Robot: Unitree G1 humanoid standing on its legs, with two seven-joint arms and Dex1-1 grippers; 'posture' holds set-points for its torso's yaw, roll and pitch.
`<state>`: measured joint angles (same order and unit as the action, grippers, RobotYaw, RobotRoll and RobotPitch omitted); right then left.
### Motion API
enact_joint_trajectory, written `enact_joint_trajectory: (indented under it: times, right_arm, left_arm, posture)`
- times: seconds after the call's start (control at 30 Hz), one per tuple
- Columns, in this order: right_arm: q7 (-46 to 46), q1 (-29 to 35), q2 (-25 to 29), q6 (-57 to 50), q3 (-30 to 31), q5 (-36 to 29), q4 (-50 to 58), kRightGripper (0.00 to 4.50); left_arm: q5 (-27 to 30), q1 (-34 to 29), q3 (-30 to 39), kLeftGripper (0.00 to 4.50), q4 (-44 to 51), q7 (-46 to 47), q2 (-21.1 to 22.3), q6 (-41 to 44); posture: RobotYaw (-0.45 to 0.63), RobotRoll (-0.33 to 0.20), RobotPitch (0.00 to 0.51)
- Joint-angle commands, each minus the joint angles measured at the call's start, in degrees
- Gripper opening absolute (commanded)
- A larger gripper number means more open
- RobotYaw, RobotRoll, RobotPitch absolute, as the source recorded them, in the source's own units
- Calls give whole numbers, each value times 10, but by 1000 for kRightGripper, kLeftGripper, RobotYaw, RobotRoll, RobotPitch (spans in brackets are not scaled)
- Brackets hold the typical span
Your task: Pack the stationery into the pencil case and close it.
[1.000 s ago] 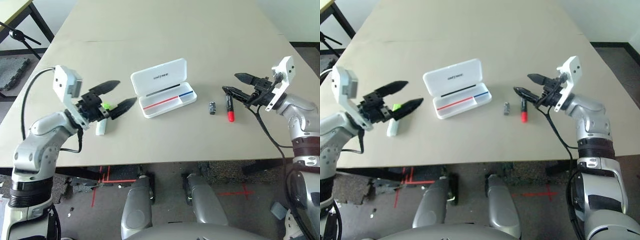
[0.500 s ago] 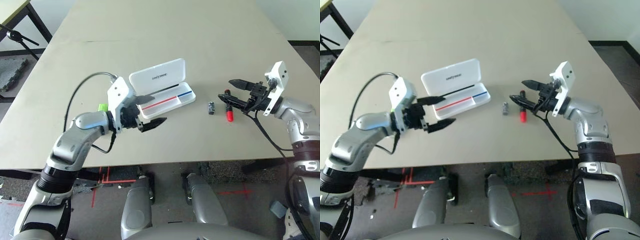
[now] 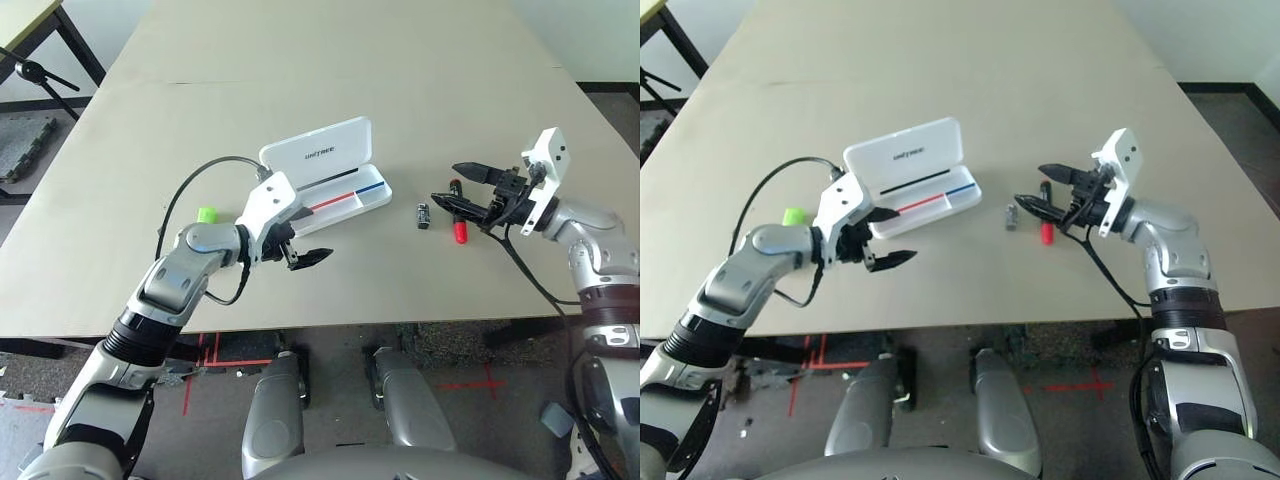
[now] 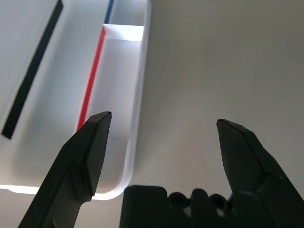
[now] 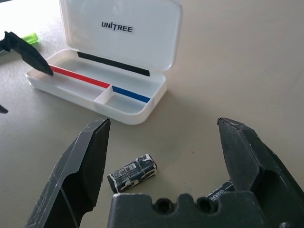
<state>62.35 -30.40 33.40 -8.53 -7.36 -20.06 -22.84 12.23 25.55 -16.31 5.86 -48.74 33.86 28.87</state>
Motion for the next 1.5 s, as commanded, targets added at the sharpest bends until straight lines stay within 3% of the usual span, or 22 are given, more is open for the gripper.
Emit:
enact_joint_trajectory:
  times: [0.03, 0.23, 0.33, 0.67, 0.8, 1.1, 1.5]
  right_arm:
    - [-6, 11, -2, 5, 6, 5, 12, 4500]
    - [-13, 14, -4, 2, -1, -4, 18, 4500]
    - [-15, 18, -3, 2, -1, -4, 22, 4500]
    - [-20, 23, -3, -5, -1, -8, 41, 4500]
    - [-15, 24, 0, -12, 4, -9, 50, 4500]
    - [18, 25, 14, -35, 18, -7, 60, 4500]
    - [21, 26, 9, -35, 34, -2, 67, 4500]
  left_arm:
    - [-15, 3, -14, 4484, -5, -1, -1, 36]
    - [-15, 7, -16, 4484, -5, -5, -3, 66]
    - [-16, 15, -14, 3912, -14, -4, -6, 74]
    - [-19, 50, 3, 108, -54, -8, -8, 73]
    - [-23, 60, 1, 42, -53, -27, 5, 54]
    - [-13, 22, 2, 42, -3, -160, 92, -80]
    - [-6, -22, 16, 42, -16, -214, 104, -153]
  posture:
    - [-113, 0, 175]
    - [-122, 0, 176]
    - [-129, 0, 174]
    - [-140, 0, 172]
    - [-138, 0, 174]
    - [-117, 0, 179]
    - [-104, 0, 183]
